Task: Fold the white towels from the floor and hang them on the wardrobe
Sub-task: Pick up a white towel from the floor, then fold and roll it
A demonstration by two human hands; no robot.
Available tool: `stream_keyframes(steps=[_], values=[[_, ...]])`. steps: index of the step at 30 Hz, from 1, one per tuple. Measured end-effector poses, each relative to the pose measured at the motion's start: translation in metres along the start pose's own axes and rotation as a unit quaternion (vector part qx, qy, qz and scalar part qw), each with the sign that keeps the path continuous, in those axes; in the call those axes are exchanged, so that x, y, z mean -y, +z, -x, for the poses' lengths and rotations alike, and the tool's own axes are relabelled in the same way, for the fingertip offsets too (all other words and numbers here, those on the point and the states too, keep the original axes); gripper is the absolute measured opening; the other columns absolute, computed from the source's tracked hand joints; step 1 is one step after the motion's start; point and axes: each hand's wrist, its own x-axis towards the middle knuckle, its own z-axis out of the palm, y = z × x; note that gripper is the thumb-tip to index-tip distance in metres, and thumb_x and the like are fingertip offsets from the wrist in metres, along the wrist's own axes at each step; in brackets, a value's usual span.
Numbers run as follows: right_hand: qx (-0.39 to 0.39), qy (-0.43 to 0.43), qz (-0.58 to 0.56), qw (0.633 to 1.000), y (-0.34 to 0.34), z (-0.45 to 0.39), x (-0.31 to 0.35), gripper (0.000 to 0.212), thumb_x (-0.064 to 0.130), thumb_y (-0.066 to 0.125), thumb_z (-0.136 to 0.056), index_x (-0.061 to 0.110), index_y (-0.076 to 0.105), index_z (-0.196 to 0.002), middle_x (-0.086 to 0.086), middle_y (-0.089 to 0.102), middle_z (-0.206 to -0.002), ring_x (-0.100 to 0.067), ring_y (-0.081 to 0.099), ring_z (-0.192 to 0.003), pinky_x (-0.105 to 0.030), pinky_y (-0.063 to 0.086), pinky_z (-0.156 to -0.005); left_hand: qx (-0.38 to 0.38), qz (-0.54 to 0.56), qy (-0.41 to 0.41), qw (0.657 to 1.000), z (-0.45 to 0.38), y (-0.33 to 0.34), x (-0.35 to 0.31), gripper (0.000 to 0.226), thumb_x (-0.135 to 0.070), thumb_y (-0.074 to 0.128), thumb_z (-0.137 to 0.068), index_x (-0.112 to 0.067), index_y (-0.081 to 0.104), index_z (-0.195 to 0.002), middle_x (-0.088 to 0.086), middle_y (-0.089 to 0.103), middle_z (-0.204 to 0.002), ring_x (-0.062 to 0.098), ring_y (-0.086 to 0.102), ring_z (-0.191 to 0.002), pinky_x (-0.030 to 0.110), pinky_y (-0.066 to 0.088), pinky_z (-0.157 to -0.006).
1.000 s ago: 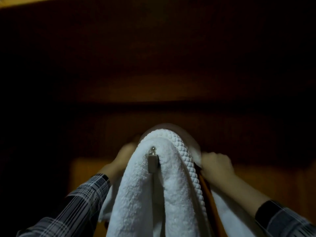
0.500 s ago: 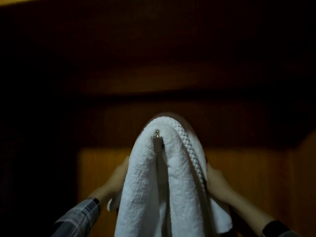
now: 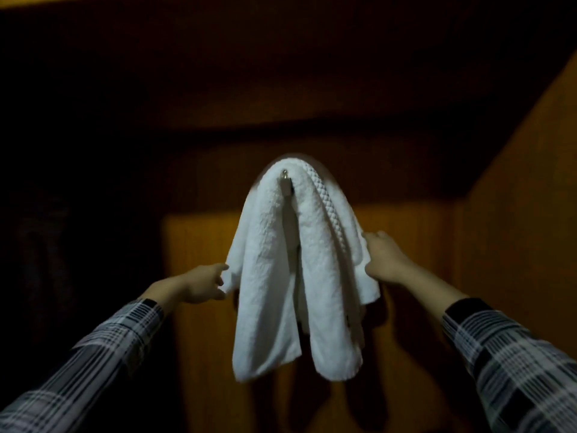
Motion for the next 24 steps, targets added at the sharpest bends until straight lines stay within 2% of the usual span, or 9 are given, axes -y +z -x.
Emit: stream_keyframes(steps=[1,3,5,8,13,16,20,24], values=[[-0.021,0.011,-0.033,0.999,-0.009,0.020,0.008,0.055,0.005,0.055,-0.085,0.011,0.041,-0.138,-0.016,0.042,-0.137,-0.035,0.043,-0.124,-0.042,0.044,-0.095,0.014,-0.009,-0.003,1.000,0.016,0.002,0.002,0.065,-0.020,0.062,-0.092,-0.014,0.028,-0.147,0.008,0.053,-0.136,0.021,0.055,-0.117,0.026,0.048,-0.091],[-0.069,0.020,-0.072,0.995,-0.012,0.061,0.015,0.037,0.004,0.051,-0.085,0.016,0.058,-0.120,-0.012,0.058,-0.119,-0.031,0.057,-0.105,-0.033,0.047,-0.076,0.040,-0.036,0.009,0.999,0.054,0.015,0.007,0.056,-0.022,0.060,-0.093,-0.013,0.035,-0.143,0.005,0.060,-0.125,0.016,0.062,-0.104,0.024,0.049,-0.086],[-0.053,0.016,-0.079,0.995,-0.010,0.108,0.027,0.024,0.008,0.048,-0.086,0.019,0.066,-0.099,-0.007,0.065,-0.097,-0.026,0.060,-0.085,-0.028,0.041,-0.064,0.069,-0.014,0.036,0.997,0.103,0.030,0.005,0.047,-0.023,0.058,-0.094,-0.015,0.043,-0.138,0.002,0.064,-0.114,0.011,0.064,-0.090,0.023,0.049,-0.082],[0.034,-0.024,-0.069,0.997,-0.005,0.172,0.047,0.018,0.013,0.050,-0.089,0.016,0.067,-0.090,-0.001,0.064,-0.077,-0.016,0.057,-0.066,-0.026,0.037,-0.055,0.098,0.013,0.076,0.992,0.171,0.060,0.005,0.044,-0.026,0.058,-0.094,-0.019,0.047,-0.136,0.000,0.065,-0.117,0.008,0.064,-0.090,0.017,0.047,-0.081],[0.213,-0.069,-0.058,0.973,0.032,0.272,0.069,0.012,0.026,0.055,-0.095,0.023,0.065,-0.091,0.002,0.065,-0.072,-0.010,0.060,-0.054,-0.023,0.042,-0.050,0.142,0.052,0.137,0.979,0.263,0.126,0.021,0.041,-0.027,0.059,-0.093,-0.024,0.050,-0.132,-0.005,0.066,-0.116,0.005,0.061,-0.099,0.018,0.046,-0.087],[0.301,-0.066,-0.097,0.946,0.074,0.329,0.072,0.013,0.026,0.054,-0.096,0.021,0.066,-0.095,0.001,0.067,-0.075,-0.005,0.062,-0.052,-0.018,0.043,-0.047,0.175,0.086,0.148,0.970,0.303,0.182,0.037,0.042,-0.030,0.059,-0.093,-0.026,0.049,-0.133,-0.009,0.062,-0.115,0.006,0.059,-0.104,0.026,0.047,-0.094],[0.386,-0.030,-0.157,0.909,0.156,0.409,0.060,0.012,0.019,0.055,-0.096,0.018,0.067,-0.096,0.003,0.067,-0.073,-0.001,0.062,-0.054,-0.015,0.050,-0.052,0.238,0.143,0.114,0.954,0.349,0.272,0.065,0.041,-0.029,0.058,-0.093,-0.025,0.050,-0.134,-0.007,0.061,-0.118,0.007,0.056,-0.110,0.027,0.045,-0.098],[0.466,0.030,-0.171,0.868,0.248,0.484,0.032,0.015,0.011,0.052,-0.096,0.006,0.066,-0.095,0.000,0.063,-0.064,-0.002,0.057,-0.044,-0.016,0.048,-0.047,0.286,0.185,0.058,0.939,0.391,0.367,0.094,0.038,-0.022,0.059,-0.094,-0.018,0.053,-0.131,-0.005,0.063,-0.107,0.008,0.059,-0.102,0.015,0.042,-0.087]])
